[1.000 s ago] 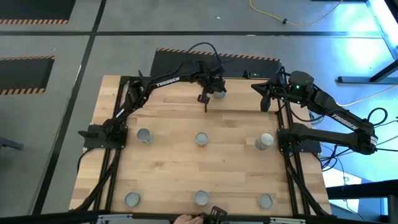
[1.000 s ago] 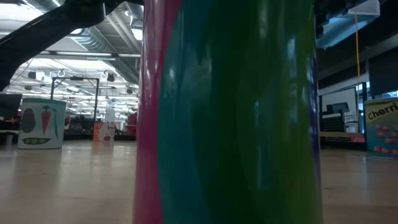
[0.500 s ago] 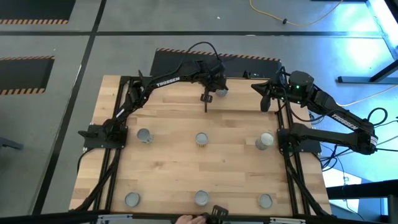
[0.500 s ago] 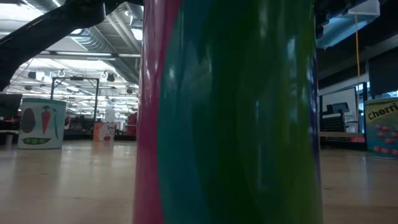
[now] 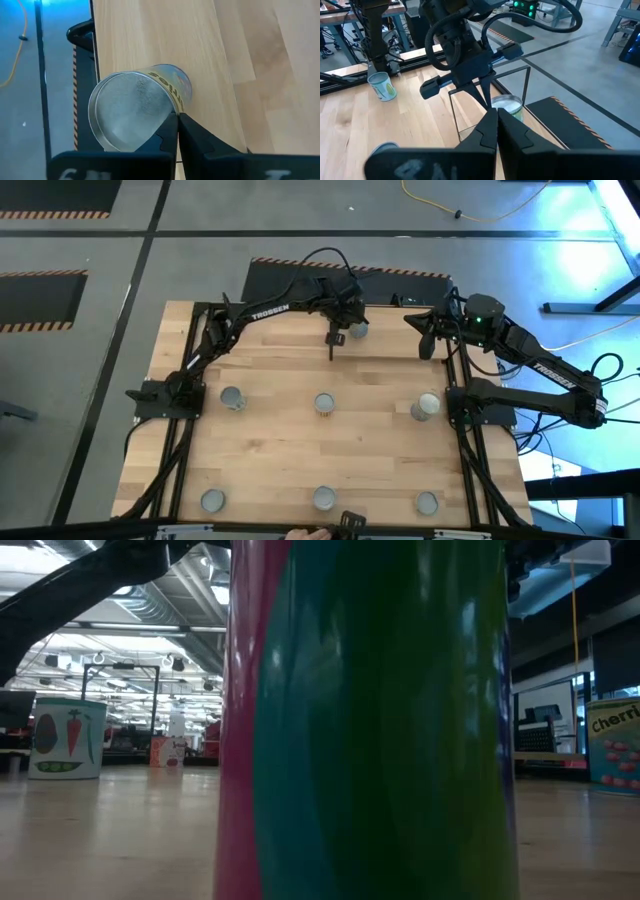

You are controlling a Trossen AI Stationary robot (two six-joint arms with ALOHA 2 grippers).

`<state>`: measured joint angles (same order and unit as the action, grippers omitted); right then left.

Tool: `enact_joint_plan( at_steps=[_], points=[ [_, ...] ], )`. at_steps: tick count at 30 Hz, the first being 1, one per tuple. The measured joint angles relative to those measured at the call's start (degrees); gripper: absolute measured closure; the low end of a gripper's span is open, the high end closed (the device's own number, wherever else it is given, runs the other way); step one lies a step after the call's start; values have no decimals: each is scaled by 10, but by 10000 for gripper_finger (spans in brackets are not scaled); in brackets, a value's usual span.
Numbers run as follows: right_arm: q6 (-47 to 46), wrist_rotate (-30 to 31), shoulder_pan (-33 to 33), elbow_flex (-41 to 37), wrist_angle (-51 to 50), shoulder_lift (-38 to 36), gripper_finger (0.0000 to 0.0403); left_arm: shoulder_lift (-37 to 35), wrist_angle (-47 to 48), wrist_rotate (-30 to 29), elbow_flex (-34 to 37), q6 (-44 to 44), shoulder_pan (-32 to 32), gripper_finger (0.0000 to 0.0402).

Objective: Pick and place cans onto a shelf
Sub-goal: Put the top canned cherries on the shelf

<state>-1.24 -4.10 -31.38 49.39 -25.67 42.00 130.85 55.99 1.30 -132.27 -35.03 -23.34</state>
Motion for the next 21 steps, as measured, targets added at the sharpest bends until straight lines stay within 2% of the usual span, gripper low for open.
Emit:
enact_joint_plan(
  at_steps=[21],
  points=[
    [2, 0, 0, 0, -26, 0, 395, 13, -4, -7, 0, 8, 10, 393]
  ],
)
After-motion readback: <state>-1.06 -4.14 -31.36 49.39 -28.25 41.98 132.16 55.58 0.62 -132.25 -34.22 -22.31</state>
